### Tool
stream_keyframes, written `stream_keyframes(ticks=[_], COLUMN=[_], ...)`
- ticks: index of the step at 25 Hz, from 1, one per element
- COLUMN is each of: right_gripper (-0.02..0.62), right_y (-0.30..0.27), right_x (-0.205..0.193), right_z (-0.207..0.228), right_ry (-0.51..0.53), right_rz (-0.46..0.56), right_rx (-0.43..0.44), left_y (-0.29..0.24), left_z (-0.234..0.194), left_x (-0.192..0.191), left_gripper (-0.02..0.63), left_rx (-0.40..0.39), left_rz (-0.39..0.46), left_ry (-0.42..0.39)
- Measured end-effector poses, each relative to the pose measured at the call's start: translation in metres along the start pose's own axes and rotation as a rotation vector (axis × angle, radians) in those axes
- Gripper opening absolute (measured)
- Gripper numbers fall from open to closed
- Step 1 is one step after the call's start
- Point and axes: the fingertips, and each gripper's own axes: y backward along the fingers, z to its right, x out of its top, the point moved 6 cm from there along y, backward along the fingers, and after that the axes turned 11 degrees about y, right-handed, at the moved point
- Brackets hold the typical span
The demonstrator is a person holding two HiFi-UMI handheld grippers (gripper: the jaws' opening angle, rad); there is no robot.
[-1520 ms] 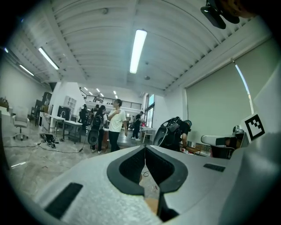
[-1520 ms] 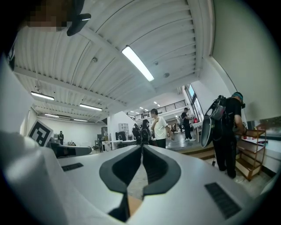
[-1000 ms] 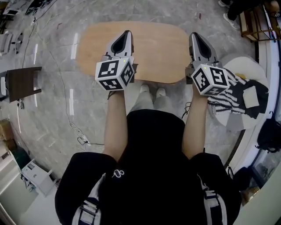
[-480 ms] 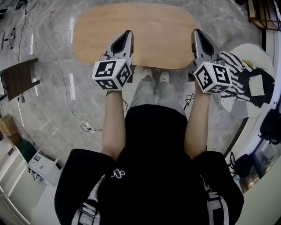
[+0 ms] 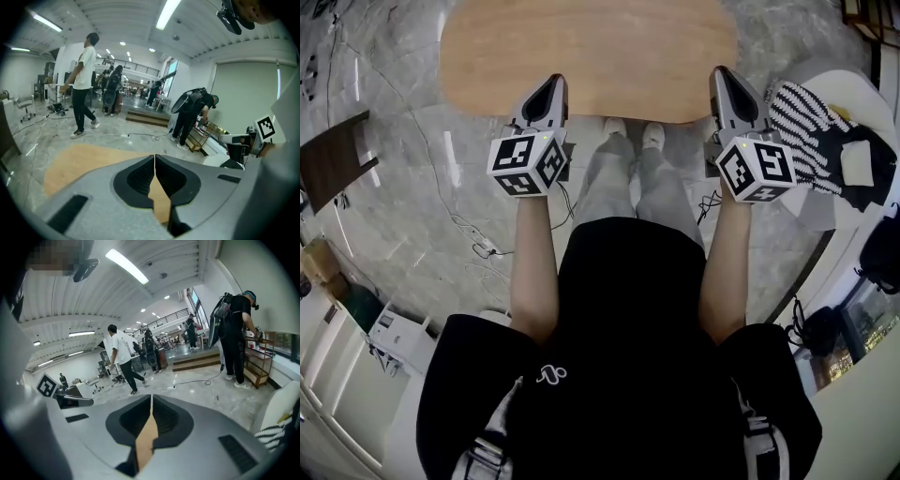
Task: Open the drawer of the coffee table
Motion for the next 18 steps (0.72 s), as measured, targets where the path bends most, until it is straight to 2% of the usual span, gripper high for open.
stream_keyframes(ticks=[9,18], right_gripper=[0.017,0.017], right_y=[-0.01,-0.005], right_x=[-0.075,-0.151], right_z=[-0.025,-0.032], right_ry=[-0.007,-0.059], right_rz=[-0.145,-0.279], right_rx=[0.058,0.051], left_y=[-0.001,-0.007], left_z=[-0.049,-0.075], left_x=[-0.064,-0.141], left_gripper=[0.011,0.012], left_rx=[0.052,0.074], left_rz=[-0.116,-0.257], left_ry=[0.056,0.115])
